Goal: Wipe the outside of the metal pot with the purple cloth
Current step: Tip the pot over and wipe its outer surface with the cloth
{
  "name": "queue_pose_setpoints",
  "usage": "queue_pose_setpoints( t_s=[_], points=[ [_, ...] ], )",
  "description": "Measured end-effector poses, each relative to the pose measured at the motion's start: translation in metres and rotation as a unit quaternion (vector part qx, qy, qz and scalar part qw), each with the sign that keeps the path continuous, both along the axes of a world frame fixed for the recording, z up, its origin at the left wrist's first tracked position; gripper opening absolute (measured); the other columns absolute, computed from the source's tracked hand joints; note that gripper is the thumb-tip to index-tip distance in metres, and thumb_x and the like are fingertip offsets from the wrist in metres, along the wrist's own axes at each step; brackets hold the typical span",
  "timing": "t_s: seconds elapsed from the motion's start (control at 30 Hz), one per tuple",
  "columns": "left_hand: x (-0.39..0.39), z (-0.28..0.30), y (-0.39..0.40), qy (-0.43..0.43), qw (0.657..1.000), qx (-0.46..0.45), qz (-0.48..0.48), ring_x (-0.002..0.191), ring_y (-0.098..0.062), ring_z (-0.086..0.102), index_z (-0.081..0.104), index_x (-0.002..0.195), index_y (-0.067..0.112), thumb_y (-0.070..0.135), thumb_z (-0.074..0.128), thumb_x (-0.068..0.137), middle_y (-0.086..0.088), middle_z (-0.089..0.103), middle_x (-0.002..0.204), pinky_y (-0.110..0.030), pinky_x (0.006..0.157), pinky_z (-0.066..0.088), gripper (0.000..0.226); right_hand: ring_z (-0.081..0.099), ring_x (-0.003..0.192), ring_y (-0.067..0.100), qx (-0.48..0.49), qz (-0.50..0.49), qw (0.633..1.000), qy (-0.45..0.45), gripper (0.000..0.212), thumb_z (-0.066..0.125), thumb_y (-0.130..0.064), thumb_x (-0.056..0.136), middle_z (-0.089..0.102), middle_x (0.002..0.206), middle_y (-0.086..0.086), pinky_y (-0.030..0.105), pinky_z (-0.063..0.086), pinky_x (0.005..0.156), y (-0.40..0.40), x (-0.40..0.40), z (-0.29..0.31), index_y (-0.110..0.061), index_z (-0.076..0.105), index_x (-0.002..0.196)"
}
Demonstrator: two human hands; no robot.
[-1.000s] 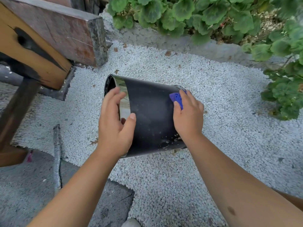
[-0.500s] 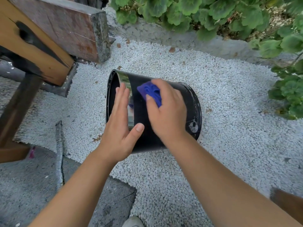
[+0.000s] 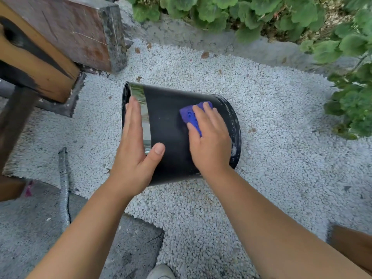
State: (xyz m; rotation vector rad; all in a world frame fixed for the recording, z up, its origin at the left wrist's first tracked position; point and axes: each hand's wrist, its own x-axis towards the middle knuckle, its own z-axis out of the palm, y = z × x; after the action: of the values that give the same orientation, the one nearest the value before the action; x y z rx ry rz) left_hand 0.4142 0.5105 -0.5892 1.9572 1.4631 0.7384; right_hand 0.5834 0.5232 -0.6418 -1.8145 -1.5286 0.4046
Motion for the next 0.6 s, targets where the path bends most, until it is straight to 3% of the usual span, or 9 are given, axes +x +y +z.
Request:
queue_pose_setpoints(
  t_s=[0.1,0.17,0.2,0.23,0.3,0.37,0.43,0.5,0.6],
  points=[
    [0.006,-0.002,-0.004,-0.026,0.997,0.024,0.068,0.154,-0.020,0.009,0.016,0.156,0.001,0.071,0.035,0.093,-0.015,0.010,0.164,-0.020,0.120,0.012,0.096,0.044,0.136,0.033,-0.038,-0.025,0.999,0.013,0.041,0.062,-0.018,0.094,0.051,0.144,0.012,0.039,0.033,0.114,0.003,0.014,-0.005,-0.010,0.057,0.134],
    [0.007,-0.003,-0.005,-0.076,0.990,0.038,0.108,0.145,-0.029,0.031,0.033,0.150,-0.001,0.057,0.048,0.093,-0.018,0.032,0.155,-0.029,0.116,0.030,0.082,0.043,0.136,0.030,-0.049,-0.036,0.998,0.009,0.041,0.060,-0.019,0.095,0.050,0.145,0.009,0.035,0.030,0.113,0.005,0.021,-0.008,-0.012,0.056,0.135],
    [0.004,-0.005,-0.008,-0.106,0.989,0.034,0.100,0.145,-0.031,0.034,0.037,0.148,0.001,0.051,0.051,0.092,-0.018,0.036,0.155,-0.037,0.115,0.034,0.076,0.043,0.136,0.029,-0.052,-0.039,0.998,0.007,0.042,0.059,-0.021,0.095,0.050,0.146,0.008,0.034,0.030,0.113,0.006,0.024,-0.009,-0.013,0.055,0.136],
    [0.001,-0.008,-0.012,-0.122,0.990,0.023,0.073,0.148,-0.029,0.030,0.037,0.149,0.005,0.049,0.052,0.093,-0.016,0.031,0.159,-0.041,0.116,0.034,0.073,0.043,0.136,0.027,-0.055,-0.041,0.998,0.006,0.042,0.058,-0.023,0.096,0.049,0.147,0.007,0.034,0.030,0.113,0.007,0.026,-0.011,-0.014,0.054,0.137],
    [-0.004,-0.008,-0.021,-0.104,0.995,-0.007,-0.006,0.153,-0.019,0.016,0.026,0.156,0.017,0.051,0.050,0.097,-0.005,0.007,0.168,-0.026,0.112,0.037,0.073,0.042,0.137,0.025,-0.061,-0.047,0.997,0.008,0.043,0.056,-0.026,0.097,0.048,0.148,0.004,0.035,0.033,0.112,0.007,0.028,-0.013,-0.017,0.053,0.138],
    [-0.001,-0.006,-0.023,-0.082,0.995,-0.030,-0.055,0.153,-0.008,0.006,0.015,0.159,0.022,0.037,0.052,0.099,0.001,-0.014,0.167,-0.012,0.100,0.042,0.072,0.043,0.136,0.023,-0.060,-0.059,0.996,0.008,0.042,0.057,-0.027,0.096,0.048,0.148,0.002,0.036,0.036,0.110,0.008,0.030,-0.014,-0.019,0.054,0.138],
    [0.006,-0.002,-0.021,-0.063,0.996,-0.015,-0.053,0.147,0.010,0.009,0.016,0.158,0.012,0.010,0.055,0.098,-0.005,-0.016,0.166,-0.008,0.085,0.048,0.072,0.045,0.135,0.022,-0.061,-0.066,0.996,0.007,0.042,0.056,-0.027,0.096,0.048,0.148,0.002,0.035,0.038,0.108,0.011,0.033,-0.014,-0.020,0.054,0.137],
    [0.016,0.004,-0.016,-0.042,0.998,0.001,-0.036,0.130,0.029,0.020,0.021,0.156,0.003,-0.008,0.057,0.092,-0.012,-0.012,0.165,-0.014,0.071,0.052,0.074,0.046,0.134,0.019,-0.071,-0.063,0.995,0.005,0.042,0.056,-0.027,0.097,0.048,0.148,0.001,0.033,0.037,0.107,0.015,0.039,-0.011,-0.021,0.053,0.138],
    [0.027,0.011,-0.009,-0.033,0.999,0.005,-0.019,0.118,0.035,0.028,0.026,0.156,0.004,-0.017,0.059,0.087,-0.016,-0.003,0.165,-0.013,0.068,0.051,0.080,0.046,0.134,0.015,-0.070,-0.050,0.996,0.003,0.043,0.056,-0.025,0.097,0.051,0.146,-0.002,0.032,0.038,0.106,0.021,0.045,0.000,-0.021,0.051,0.140]
  ],
)
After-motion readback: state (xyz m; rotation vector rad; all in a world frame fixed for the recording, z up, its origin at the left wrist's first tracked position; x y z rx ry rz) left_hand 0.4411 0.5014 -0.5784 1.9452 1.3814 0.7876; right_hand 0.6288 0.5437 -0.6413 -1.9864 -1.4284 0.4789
